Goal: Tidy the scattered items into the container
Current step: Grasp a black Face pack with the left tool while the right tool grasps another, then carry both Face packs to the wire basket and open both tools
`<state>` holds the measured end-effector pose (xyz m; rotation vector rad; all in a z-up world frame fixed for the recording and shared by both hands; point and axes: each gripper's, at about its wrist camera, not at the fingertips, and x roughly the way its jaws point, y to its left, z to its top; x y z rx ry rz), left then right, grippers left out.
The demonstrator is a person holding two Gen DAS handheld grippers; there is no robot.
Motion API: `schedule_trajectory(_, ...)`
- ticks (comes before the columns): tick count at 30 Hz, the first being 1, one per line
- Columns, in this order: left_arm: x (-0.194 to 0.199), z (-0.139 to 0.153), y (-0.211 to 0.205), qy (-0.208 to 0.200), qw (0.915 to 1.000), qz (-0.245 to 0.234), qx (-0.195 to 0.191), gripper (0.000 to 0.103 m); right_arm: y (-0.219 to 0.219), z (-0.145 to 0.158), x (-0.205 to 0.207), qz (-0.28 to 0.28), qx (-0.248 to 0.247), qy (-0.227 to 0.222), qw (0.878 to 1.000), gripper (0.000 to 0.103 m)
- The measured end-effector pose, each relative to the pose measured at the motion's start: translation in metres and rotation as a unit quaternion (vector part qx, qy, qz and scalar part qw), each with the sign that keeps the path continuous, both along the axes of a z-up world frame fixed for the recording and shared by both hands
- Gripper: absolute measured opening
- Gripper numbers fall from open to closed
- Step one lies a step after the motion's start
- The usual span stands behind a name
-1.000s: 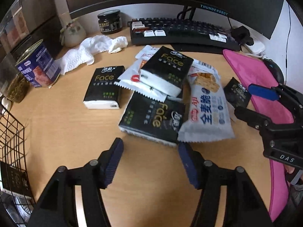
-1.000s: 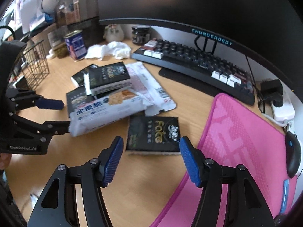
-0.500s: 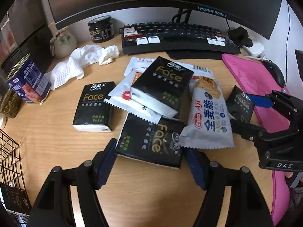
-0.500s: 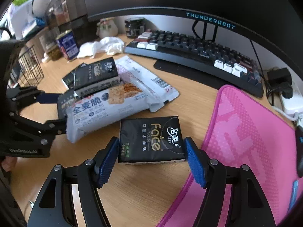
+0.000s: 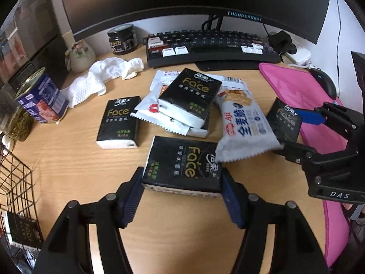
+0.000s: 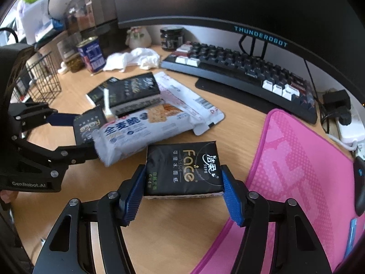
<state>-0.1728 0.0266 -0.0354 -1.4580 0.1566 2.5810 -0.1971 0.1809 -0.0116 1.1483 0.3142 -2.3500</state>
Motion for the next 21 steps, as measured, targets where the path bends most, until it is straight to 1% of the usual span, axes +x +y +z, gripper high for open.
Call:
schedule_trajectory(6,0.023,0.027,-0.006,0.028,0.9996,0.006,0.005,0.069,-0.009,0.018,0.021,0.011,-0.015,0.017,1.000,0.062)
schedule_trajectory(12,0.049,0.050,-0.019,0.054,0.9983,0.019,0.011,0.069,-0.029,0.046,0.047,0.035,-0.023,0.045,0.998,0.062)
schedule_trajectory(21,0.086,0.079,-0.060,0.089,0.9942,0.058,0.018,0.069,-0.071,0.075,0.077,0.077,-0.025,0.071,0.994,0.062)
